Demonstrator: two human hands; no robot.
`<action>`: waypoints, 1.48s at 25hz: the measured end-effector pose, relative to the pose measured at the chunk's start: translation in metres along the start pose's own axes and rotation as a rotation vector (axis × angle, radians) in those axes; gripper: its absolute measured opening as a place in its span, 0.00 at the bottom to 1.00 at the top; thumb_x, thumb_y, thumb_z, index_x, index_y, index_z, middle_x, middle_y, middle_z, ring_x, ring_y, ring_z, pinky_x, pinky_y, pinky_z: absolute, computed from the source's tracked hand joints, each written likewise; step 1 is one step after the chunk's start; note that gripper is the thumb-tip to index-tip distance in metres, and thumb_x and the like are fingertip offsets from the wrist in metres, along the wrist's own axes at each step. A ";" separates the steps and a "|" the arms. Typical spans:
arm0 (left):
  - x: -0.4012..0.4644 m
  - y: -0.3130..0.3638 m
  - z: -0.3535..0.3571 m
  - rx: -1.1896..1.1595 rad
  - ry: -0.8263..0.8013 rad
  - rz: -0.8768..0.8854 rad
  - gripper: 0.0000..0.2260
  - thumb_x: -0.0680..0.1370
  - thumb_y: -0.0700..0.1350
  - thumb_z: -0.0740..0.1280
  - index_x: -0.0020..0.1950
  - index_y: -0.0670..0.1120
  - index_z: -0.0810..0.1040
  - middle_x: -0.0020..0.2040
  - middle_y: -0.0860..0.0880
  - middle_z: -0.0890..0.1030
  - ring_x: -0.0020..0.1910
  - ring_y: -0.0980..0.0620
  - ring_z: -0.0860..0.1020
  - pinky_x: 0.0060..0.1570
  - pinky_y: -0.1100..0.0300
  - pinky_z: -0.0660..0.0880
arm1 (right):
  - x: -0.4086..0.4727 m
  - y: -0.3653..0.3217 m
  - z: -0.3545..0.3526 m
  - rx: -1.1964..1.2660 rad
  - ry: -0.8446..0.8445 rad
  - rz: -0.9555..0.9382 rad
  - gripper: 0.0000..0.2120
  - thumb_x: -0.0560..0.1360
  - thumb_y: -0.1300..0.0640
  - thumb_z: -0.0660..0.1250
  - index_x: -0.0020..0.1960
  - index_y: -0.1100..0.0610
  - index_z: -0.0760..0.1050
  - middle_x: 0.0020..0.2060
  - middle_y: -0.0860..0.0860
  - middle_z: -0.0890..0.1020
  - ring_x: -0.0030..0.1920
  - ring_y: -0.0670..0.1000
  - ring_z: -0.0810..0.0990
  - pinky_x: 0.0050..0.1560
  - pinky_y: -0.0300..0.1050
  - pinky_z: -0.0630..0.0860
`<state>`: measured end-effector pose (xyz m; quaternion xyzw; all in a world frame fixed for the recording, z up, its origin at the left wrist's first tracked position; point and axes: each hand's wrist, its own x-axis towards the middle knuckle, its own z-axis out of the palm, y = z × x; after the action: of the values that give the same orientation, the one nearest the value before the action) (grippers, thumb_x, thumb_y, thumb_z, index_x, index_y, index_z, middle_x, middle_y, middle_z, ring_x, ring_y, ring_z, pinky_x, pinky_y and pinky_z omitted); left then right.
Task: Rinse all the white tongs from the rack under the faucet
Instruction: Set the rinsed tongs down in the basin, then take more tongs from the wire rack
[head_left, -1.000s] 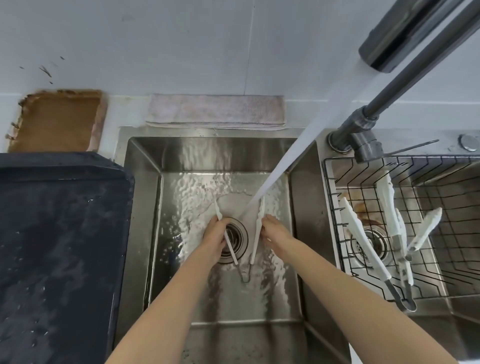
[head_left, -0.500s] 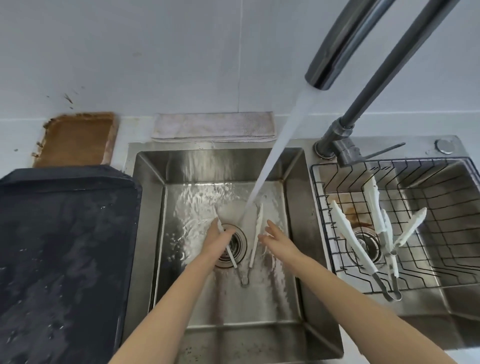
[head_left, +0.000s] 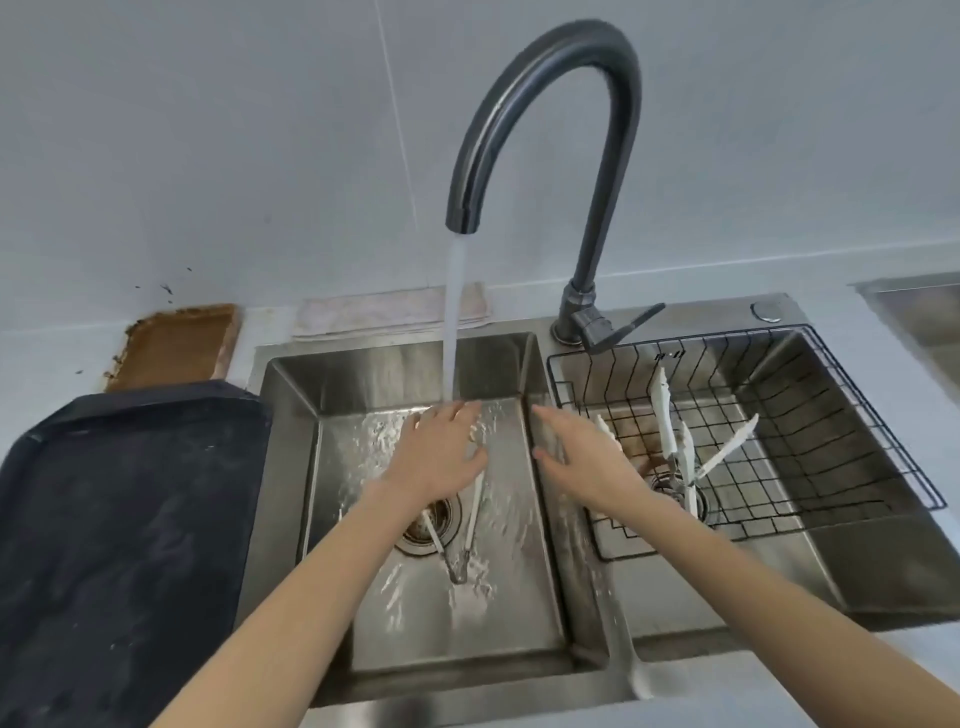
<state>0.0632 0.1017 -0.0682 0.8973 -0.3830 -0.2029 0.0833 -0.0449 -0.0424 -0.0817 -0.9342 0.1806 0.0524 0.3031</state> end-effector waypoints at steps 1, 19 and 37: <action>0.000 0.009 -0.003 0.049 0.007 0.016 0.26 0.78 0.51 0.56 0.75 0.47 0.55 0.76 0.46 0.60 0.74 0.46 0.59 0.73 0.48 0.55 | -0.004 0.008 -0.009 -0.042 0.014 -0.007 0.26 0.77 0.52 0.59 0.74 0.54 0.60 0.72 0.52 0.68 0.72 0.52 0.66 0.73 0.49 0.62; 0.062 0.176 0.057 0.295 -0.134 0.304 0.24 0.78 0.50 0.56 0.73 0.45 0.59 0.72 0.43 0.65 0.71 0.44 0.62 0.70 0.45 0.56 | -0.040 0.165 -0.063 -0.052 -0.044 0.509 0.22 0.78 0.51 0.57 0.67 0.63 0.64 0.60 0.65 0.75 0.58 0.62 0.76 0.56 0.54 0.75; 0.068 0.189 0.088 -0.133 -0.142 0.183 0.17 0.79 0.40 0.55 0.68 0.41 0.68 0.65 0.42 0.70 0.60 0.40 0.75 0.60 0.49 0.73 | -0.019 0.163 -0.052 0.329 0.215 0.567 0.18 0.76 0.59 0.61 0.64 0.63 0.68 0.50 0.61 0.80 0.37 0.49 0.73 0.25 0.28 0.68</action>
<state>-0.0556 -0.0776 -0.1104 0.8346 -0.4538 -0.2824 0.1334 -0.1234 -0.1898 -0.1249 -0.7857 0.4698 0.0060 0.4025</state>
